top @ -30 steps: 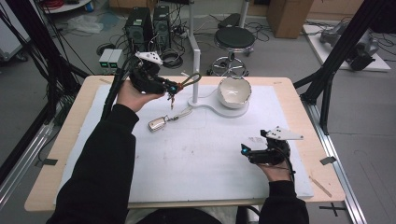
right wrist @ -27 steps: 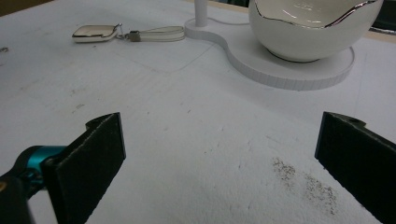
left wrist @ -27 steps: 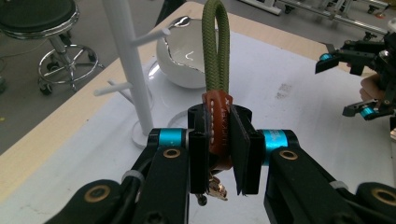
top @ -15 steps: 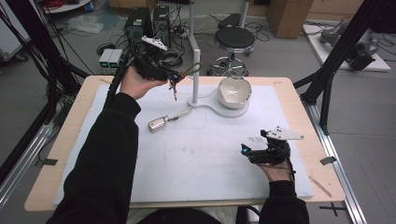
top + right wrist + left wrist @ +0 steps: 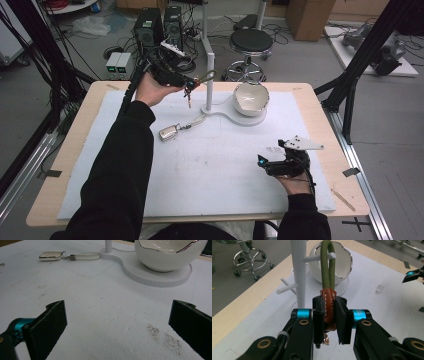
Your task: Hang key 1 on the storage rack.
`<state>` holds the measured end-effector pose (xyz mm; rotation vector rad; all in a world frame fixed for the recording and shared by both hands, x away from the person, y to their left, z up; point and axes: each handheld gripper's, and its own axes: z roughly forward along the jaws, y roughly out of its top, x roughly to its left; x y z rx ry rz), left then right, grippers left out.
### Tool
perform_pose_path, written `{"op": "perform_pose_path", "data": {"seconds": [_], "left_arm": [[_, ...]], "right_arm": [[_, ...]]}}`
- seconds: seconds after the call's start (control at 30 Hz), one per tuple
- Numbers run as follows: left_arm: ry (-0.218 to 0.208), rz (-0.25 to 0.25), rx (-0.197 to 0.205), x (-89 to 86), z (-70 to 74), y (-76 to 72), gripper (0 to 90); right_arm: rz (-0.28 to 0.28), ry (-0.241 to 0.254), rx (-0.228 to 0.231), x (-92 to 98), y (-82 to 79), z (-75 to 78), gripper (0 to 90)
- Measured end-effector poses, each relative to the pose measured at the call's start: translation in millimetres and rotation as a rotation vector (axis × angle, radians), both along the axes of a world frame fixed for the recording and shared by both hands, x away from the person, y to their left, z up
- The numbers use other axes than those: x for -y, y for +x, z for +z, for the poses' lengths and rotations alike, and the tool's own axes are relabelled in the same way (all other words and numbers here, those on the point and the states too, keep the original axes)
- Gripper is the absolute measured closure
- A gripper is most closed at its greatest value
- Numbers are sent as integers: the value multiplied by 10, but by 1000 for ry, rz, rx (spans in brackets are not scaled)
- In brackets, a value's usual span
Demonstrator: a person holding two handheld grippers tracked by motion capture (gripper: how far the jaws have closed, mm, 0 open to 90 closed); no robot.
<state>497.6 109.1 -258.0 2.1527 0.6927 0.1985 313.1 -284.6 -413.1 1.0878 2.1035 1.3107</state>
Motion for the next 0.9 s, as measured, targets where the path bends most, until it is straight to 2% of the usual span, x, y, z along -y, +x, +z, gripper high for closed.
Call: {"op": "perform_pose_path", "data": {"seconds": [0.2, 0.37, 0.47, 0.6, 0.67, 0.8, 0.9], "left_arm": [[-7, 4, -11, 18, -64, 55, 780], [-3, 17, -4, 30, -93, 71, 780], [10, 11, -2, 38, -119, 93, 779], [3, 25, -13, 47, -167, 134, 780], [18, 23, -15, 61, -196, 157, 779], [7, 32, -20, 110, -234, 154, 776], [21, 41, -10, 135, -254, 140, 771]], "right_arm": [[0, 1, 1, 2, 2, -2, 8], [-4, -7, 0, 0, 13, -9, 7], [-5, -7, 4, 7, 16, -12, 7], [-4, -11, -3, 13, 23, -18, 7], [-8, -6, -6, 25, 33, -26, 7], [-13, -4, -4, 38, 33, -28, 7], [-11, -8, -3, 35, 34, -29, 7]]}}
